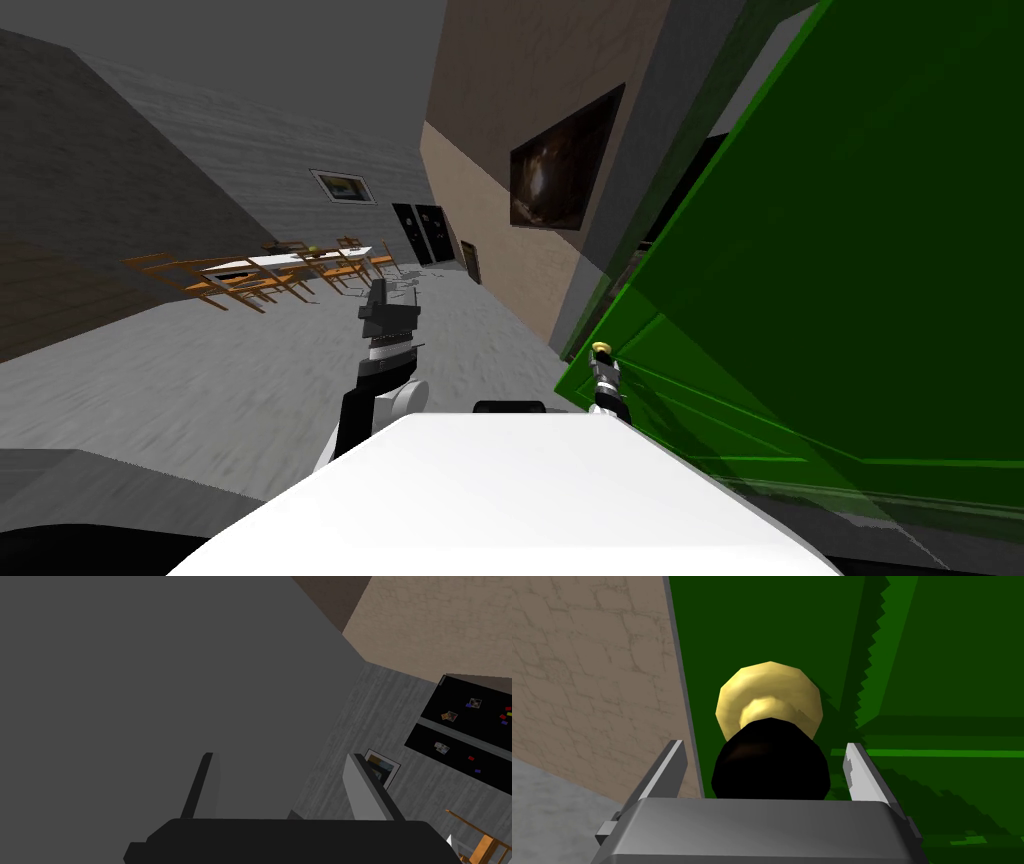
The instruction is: Pull the door open
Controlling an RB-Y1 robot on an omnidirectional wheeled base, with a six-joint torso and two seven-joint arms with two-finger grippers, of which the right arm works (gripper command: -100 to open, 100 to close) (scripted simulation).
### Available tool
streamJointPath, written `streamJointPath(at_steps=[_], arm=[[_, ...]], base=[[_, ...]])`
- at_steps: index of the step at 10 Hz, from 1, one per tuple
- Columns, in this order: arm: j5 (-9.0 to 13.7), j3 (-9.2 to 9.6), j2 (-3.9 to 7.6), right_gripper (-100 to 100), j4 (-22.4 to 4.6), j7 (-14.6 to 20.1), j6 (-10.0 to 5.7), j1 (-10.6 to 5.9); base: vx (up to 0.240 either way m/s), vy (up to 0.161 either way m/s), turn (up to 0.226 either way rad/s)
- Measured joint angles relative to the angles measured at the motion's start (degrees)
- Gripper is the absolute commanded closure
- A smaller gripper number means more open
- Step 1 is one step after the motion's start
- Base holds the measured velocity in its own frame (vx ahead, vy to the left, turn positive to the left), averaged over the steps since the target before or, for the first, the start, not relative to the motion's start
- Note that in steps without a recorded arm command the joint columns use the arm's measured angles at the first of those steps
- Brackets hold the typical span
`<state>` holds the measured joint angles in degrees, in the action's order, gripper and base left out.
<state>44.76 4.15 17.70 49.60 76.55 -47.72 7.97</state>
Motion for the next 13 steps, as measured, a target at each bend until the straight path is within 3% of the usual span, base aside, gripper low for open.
streamJointPath(at_steps=[1, 7, 13], arm=[[0.0, 0.00, 0.10, 100, -0.2, 0.3, -0.16, -0.09], [0.0, -0.03, 0.08, 100, -0.1, 0.0, 0.12, 0.05], [-2.1, 4.02, 2.23, 100, 0.8, 3.4, -1.03, 1.54]], base=[[-0.011, -0.005, -0.031], [-0.037, -0.005, 0.020], [-0.219, 0.001, 0.092]])
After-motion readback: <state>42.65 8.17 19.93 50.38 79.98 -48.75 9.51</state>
